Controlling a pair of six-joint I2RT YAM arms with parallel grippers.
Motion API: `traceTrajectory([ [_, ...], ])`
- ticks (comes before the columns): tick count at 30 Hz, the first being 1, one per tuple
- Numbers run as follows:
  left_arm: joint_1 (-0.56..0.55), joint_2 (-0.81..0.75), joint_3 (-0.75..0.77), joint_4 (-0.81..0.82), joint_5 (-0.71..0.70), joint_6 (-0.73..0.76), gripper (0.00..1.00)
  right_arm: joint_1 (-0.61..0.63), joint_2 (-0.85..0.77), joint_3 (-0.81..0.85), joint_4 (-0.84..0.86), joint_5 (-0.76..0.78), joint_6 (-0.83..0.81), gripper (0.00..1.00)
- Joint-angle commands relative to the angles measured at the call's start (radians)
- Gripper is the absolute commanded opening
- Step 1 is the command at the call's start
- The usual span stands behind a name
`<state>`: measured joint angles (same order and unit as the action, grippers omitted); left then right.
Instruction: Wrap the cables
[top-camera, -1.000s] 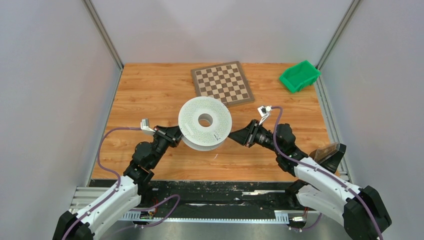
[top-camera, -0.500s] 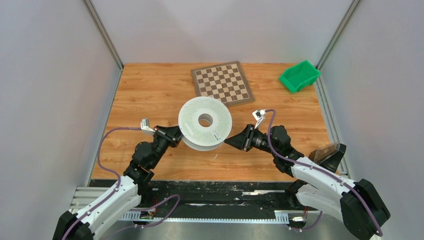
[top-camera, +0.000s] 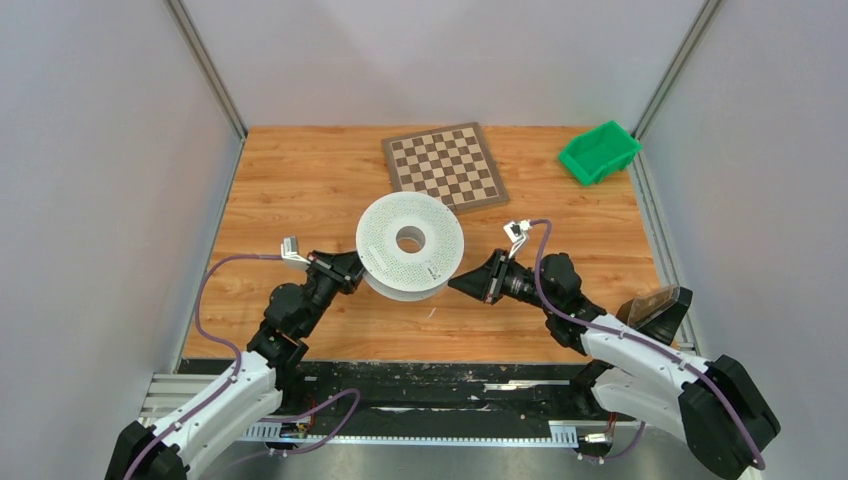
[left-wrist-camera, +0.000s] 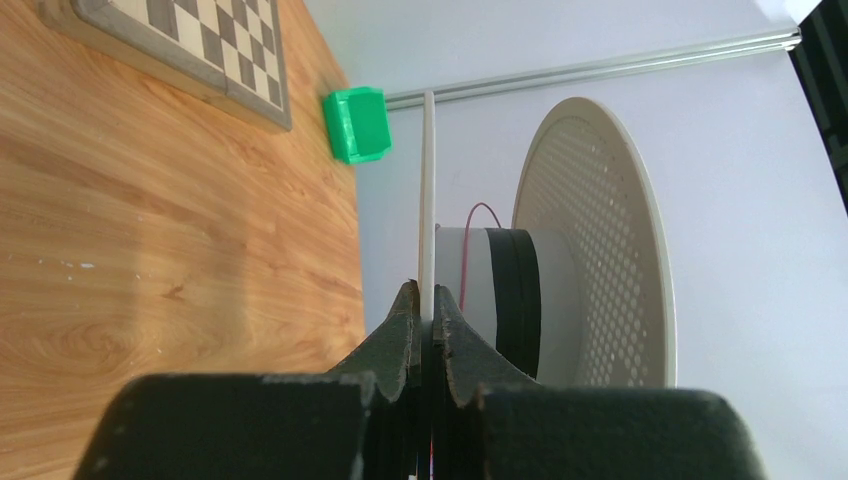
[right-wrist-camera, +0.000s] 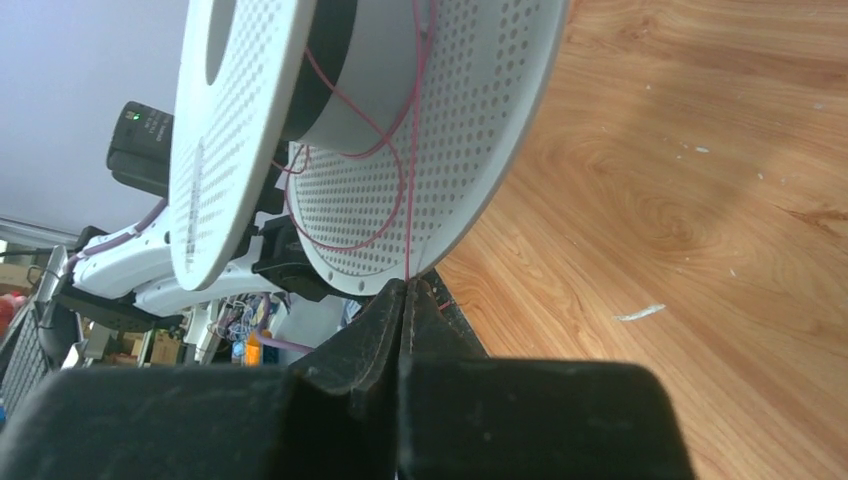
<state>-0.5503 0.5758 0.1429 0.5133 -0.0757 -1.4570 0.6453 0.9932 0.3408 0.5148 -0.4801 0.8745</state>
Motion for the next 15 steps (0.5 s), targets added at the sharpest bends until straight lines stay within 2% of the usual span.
traceTrajectory([
  [1, -0.002, -0.010, 0.051, 0.116, -0.008, -0.018, 0.00, 0.011, -0.041, 0.005, 0.113, -0.025, 0.070, 0.00],
  [8, 0.000, -0.002, 0.049, 0.126, -0.011, -0.038, 0.00, 0.011, 0.003, -0.020, 0.332, 0.018, 0.215, 0.00],
  [15, -0.002, 0.011, 0.050, 0.140, -0.014, -0.074, 0.00, 0.017, 0.087, -0.067, 0.528, 0.149, 0.330, 0.00],
])
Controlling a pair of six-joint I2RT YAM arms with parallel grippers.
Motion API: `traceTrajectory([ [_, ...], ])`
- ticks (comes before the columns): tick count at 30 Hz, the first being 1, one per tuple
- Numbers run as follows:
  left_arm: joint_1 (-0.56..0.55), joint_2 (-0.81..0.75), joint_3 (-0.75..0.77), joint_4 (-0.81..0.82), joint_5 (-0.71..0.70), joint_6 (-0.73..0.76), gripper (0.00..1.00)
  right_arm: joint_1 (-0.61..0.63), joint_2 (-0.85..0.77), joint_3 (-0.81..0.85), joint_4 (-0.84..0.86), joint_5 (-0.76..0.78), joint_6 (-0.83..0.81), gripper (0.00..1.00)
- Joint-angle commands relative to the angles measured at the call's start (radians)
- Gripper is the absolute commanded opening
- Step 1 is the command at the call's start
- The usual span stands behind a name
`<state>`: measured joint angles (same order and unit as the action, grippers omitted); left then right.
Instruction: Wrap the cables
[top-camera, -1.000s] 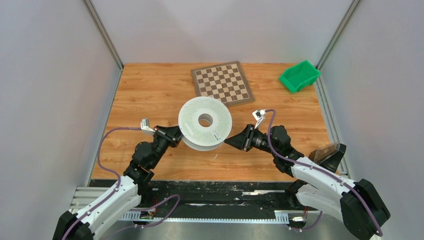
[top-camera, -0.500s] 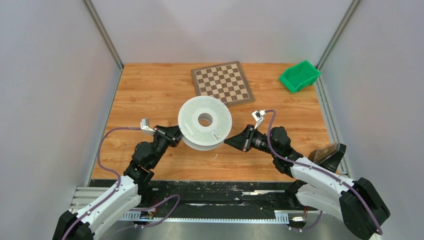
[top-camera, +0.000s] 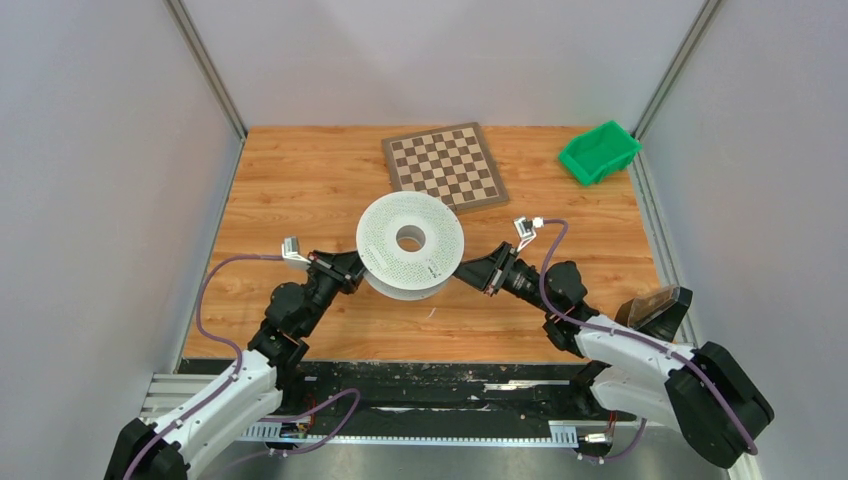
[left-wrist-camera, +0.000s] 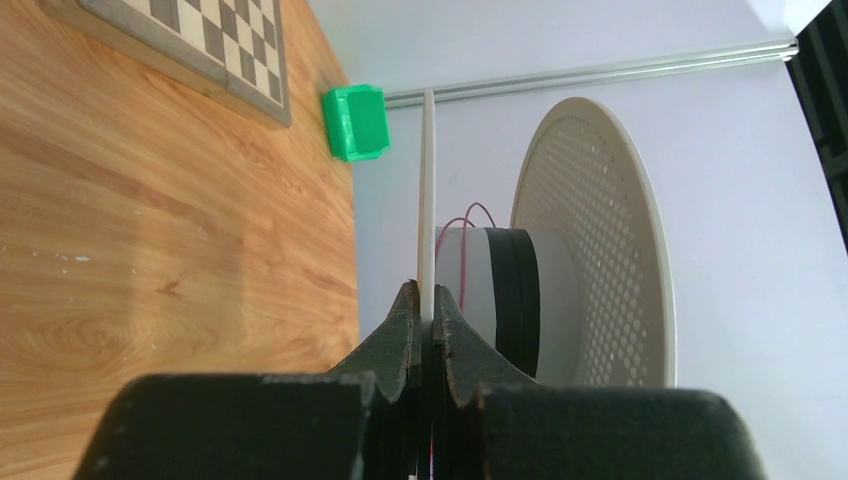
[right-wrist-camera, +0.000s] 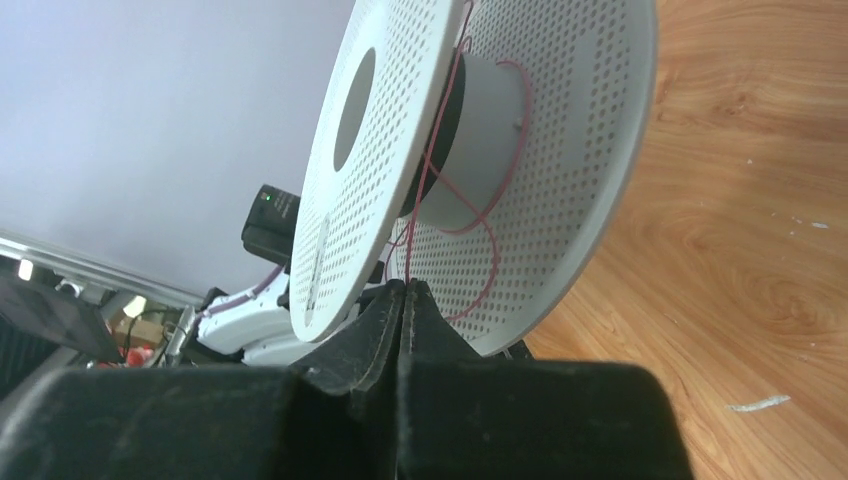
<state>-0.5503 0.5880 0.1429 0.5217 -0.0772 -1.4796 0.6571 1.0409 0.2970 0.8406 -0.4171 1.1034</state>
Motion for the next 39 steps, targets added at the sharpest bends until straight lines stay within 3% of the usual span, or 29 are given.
traceTrajectory([
  [1, -0.001, 0.001, 0.050, 0.136, -0.013, -0.055, 0.00, 0.006, 0.053, -0.024, 0.230, 0.089, 0.111, 0.00],
  [16, -0.002, 0.016, 0.047, 0.164, -0.031, -0.090, 0.00, 0.065, 0.111, -0.031, 0.325, 0.193, 0.085, 0.00],
  [21, -0.001, 0.017, 0.042, 0.160, -0.031, -0.085, 0.00, 0.064, 0.084, -0.031, 0.295, 0.131, 0.136, 0.00],
  [28, -0.001, 0.014, 0.044, 0.158, -0.019, -0.070, 0.00, 0.063, -0.022, -0.056, 0.187, 0.182, 0.154, 0.00],
  [39, 0.000, 0.014, 0.039, 0.143, -0.020, -0.059, 0.00, 0.062, -0.026, -0.043, 0.199, 0.210, 0.185, 0.00],
])
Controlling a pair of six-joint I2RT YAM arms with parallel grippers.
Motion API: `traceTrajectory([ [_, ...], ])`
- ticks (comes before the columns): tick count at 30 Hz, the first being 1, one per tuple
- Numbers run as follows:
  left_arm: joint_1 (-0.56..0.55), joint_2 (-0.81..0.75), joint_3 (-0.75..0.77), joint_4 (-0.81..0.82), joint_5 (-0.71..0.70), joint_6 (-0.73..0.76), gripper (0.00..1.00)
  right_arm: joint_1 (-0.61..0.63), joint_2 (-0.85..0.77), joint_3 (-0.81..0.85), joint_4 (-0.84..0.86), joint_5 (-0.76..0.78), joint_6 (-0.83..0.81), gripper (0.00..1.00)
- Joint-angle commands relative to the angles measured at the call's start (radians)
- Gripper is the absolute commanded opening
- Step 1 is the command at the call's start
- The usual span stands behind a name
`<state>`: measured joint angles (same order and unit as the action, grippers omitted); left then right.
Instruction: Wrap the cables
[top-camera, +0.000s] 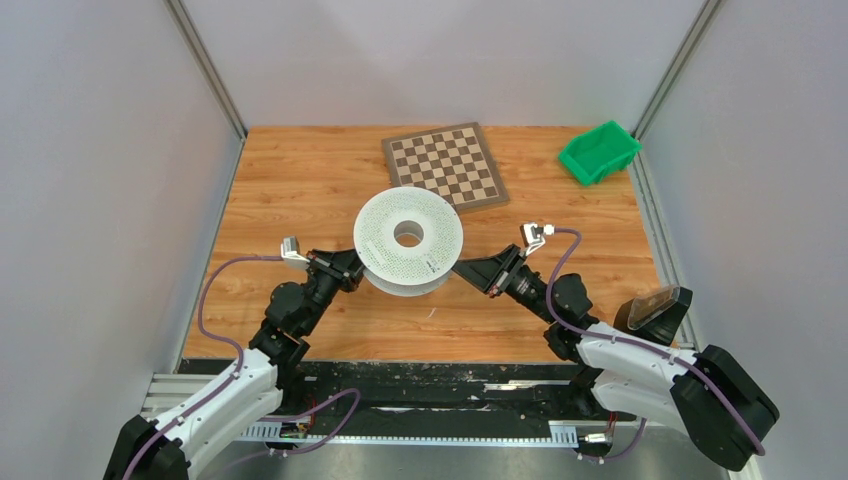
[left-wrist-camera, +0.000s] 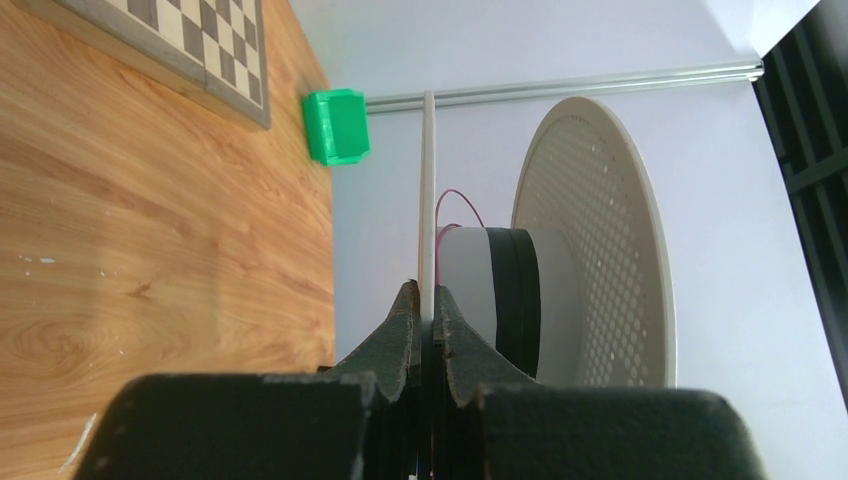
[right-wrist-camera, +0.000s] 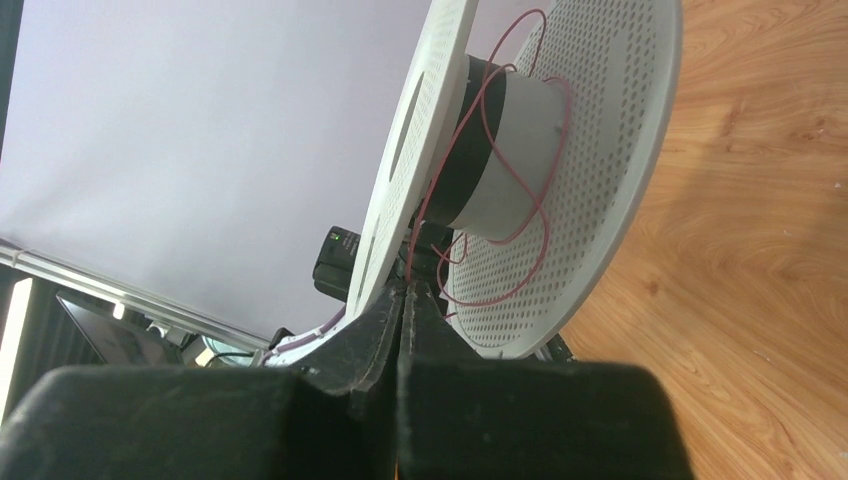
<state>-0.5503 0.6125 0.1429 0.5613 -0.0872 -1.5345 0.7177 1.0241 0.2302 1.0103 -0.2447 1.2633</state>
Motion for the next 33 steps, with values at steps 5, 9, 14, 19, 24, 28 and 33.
traceTrajectory([
  [5, -0.001, -0.007, 0.040, 0.114, -0.006, -0.039, 0.00, 0.002, 0.024, 0.017, 0.071, 0.081, 0.043, 0.00],
  [9, -0.001, 0.004, 0.041, 0.152, -0.003, -0.084, 0.00, 0.005, 0.074, 0.015, 0.116, 0.099, 0.054, 0.00],
  [14, -0.002, 0.031, 0.051, 0.164, 0.010, -0.105, 0.00, 0.018, 0.140, 0.033, 0.167, 0.145, 0.044, 0.00],
  [19, -0.002, 0.048, 0.041, 0.188, 0.011, -0.126, 0.00, 0.028, 0.215, 0.050, 0.218, 0.166, 0.039, 0.00],
  [24, -0.003, 0.051, 0.056, 0.190, 0.007, -0.120, 0.00, 0.084, 0.263, 0.079, 0.200, 0.198, 0.001, 0.00],
  [28, -0.003, 0.063, 0.062, 0.196, 0.007, -0.121, 0.00, 0.129, 0.297, 0.094, 0.196, 0.236, -0.004, 0.00],
  [33, -0.002, 0.066, 0.061, 0.203, 0.005, -0.119, 0.00, 0.150, 0.316, 0.093, 0.187, 0.285, 0.002, 0.00],
])
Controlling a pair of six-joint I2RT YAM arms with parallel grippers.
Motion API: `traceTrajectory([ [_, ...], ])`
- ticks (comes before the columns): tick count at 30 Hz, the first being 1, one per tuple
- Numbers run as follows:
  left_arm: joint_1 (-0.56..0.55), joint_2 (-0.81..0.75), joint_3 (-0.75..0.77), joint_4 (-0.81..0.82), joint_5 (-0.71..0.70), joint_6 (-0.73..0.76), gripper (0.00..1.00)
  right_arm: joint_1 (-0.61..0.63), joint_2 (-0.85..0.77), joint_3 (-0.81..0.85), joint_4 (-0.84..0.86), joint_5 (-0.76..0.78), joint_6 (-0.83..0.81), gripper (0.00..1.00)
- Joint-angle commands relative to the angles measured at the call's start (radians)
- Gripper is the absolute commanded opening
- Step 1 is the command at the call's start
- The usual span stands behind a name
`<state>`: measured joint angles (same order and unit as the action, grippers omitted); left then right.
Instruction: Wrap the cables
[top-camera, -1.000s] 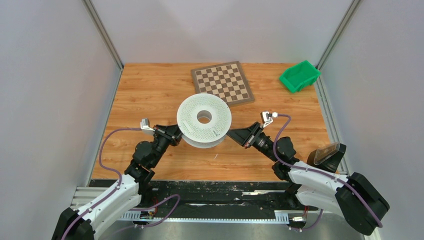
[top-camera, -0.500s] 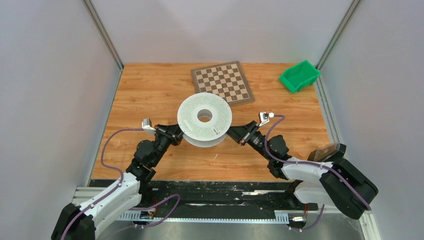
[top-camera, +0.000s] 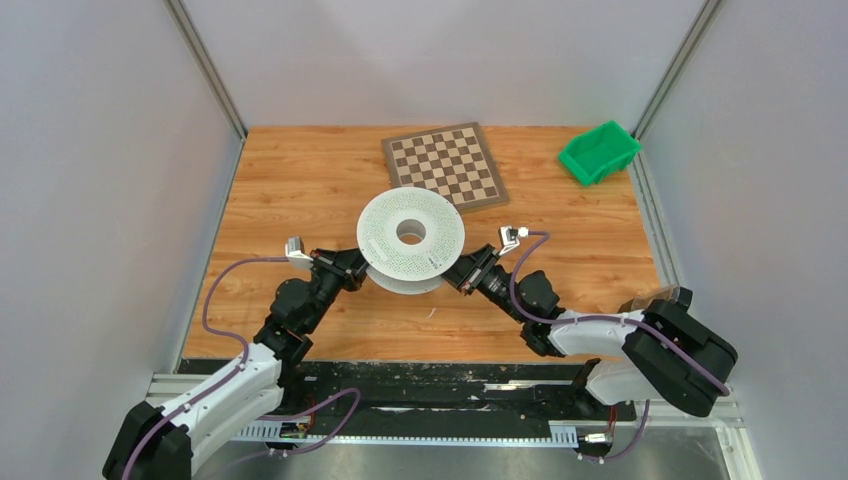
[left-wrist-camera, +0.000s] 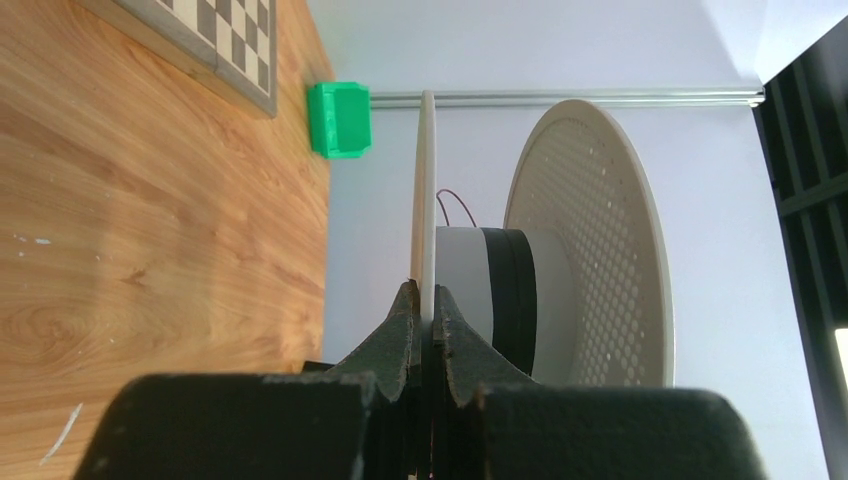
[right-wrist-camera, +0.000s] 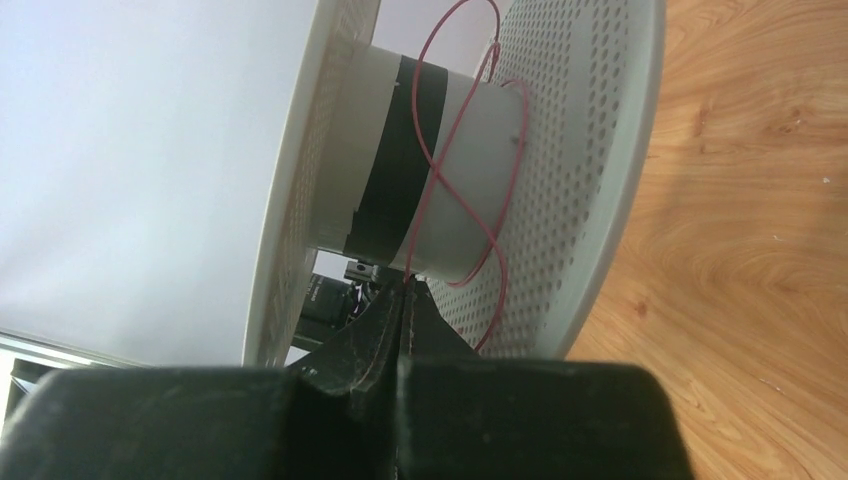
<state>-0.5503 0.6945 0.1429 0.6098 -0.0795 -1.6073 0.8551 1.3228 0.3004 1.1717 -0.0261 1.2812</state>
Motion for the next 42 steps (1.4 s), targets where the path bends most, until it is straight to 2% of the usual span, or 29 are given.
traceTrajectory([
  [1, -0.002, -0.020, 0.060, 0.153, -0.004, -0.046, 0.00, 0.012, 0.016, 0.026, 0.012, 0.067, -0.017, 0.00],
  [6, -0.002, -0.027, 0.058, 0.150, -0.009, -0.045, 0.00, 0.015, -0.023, 0.032, -0.088, 0.086, -0.062, 0.00],
  [16, -0.003, -0.050, 0.044, 0.131, -0.019, -0.039, 0.00, 0.034, -0.215, 0.043, -0.367, 0.199, -0.219, 0.02],
  [26, -0.002, -0.041, 0.054, 0.122, -0.016, -0.024, 0.00, 0.066, -0.240, 0.096, -0.466, 0.207, -0.330, 0.02],
  [31, -0.003, -0.044, 0.049, 0.124, -0.018, -0.023, 0.00, 0.104, -0.243, 0.139, -0.556, 0.263, -0.382, 0.02],
  [42, -0.002, -0.049, 0.041, 0.128, -0.029, -0.026, 0.00, 0.106, -0.291, 0.145, -0.627, 0.306, -0.384, 0.15],
])
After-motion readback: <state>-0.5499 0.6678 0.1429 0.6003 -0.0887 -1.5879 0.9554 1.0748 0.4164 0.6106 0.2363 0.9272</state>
